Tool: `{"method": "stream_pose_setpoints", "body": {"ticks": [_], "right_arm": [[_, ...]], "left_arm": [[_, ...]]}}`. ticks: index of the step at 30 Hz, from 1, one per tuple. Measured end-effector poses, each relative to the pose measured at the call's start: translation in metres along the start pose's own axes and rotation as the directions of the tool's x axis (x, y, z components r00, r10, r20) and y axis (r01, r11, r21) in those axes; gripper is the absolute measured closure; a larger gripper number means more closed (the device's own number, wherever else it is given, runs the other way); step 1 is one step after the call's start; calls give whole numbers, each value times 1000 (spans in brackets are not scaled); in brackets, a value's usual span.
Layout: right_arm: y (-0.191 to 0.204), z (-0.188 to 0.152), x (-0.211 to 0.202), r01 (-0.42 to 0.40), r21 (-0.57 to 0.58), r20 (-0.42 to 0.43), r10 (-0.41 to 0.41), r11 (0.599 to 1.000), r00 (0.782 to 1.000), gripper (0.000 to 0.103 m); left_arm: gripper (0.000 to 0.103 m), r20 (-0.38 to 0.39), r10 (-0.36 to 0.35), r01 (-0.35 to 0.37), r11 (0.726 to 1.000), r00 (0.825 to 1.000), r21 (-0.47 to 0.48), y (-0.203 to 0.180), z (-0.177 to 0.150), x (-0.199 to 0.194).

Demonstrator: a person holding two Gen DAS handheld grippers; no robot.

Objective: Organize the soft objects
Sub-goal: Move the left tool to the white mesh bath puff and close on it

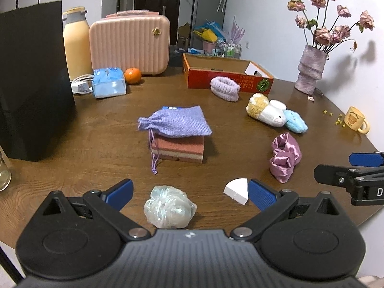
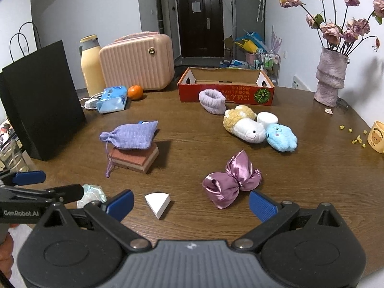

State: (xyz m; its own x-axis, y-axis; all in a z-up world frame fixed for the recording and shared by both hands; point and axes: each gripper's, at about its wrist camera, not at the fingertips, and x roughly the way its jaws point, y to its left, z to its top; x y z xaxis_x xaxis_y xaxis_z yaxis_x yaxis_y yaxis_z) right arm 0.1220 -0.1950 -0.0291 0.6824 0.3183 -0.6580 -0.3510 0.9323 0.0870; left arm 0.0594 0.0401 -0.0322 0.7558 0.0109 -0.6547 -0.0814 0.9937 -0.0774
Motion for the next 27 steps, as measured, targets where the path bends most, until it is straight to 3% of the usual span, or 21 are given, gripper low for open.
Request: {"method": "stream_pose_setpoints", "body": {"ticks": [27], "right_arm": [[4, -5, 47, -103, -53, -52, 100, 993, 994, 1]], "left_arm": [[0, -115, 12, -13, 1000, 993, -2, 16, -19, 71]]}}
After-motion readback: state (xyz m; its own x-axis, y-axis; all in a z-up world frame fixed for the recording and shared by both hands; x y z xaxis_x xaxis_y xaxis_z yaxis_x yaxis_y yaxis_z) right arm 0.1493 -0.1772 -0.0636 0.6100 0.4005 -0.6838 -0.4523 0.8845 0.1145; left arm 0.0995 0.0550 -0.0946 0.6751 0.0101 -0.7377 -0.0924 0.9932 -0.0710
